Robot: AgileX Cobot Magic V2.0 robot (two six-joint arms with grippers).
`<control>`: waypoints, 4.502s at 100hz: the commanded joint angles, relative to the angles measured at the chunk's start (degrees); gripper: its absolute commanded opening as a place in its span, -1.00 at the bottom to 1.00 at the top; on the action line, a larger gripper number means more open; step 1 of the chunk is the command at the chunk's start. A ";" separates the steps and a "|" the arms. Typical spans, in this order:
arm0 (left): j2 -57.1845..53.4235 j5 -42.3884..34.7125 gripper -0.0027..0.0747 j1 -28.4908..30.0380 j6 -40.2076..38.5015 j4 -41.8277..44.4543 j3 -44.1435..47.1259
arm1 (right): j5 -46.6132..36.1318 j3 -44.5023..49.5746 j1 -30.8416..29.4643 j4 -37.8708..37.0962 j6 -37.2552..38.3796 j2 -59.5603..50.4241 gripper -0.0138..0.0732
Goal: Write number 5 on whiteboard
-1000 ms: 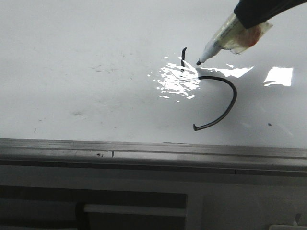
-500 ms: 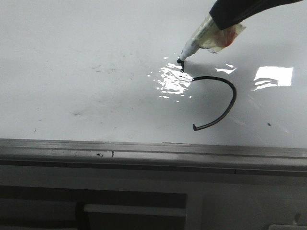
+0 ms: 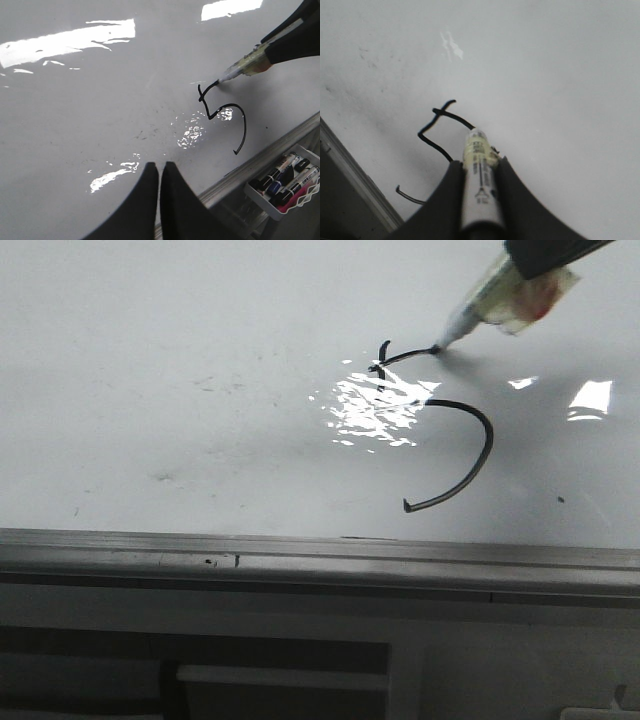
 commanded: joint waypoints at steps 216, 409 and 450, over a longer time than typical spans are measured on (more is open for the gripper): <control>31.90 7.32 -0.98 -15.83 25.31 -2.03 -20.94 | -3.87 -1.87 28.36 -4.35 -4.78 2.27 -0.31; 47.70 -18.48 -0.25 -8.38 -5.26 -19.17 -17.58 | 4.50 -5.81 28.36 -4.70 3.37 -15.00 -0.80; 46.80 -19.96 0.38 -8.38 -5.26 -20.12 -17.97 | 4.50 -5.81 28.36 -5.46 3.37 -15.00 -0.80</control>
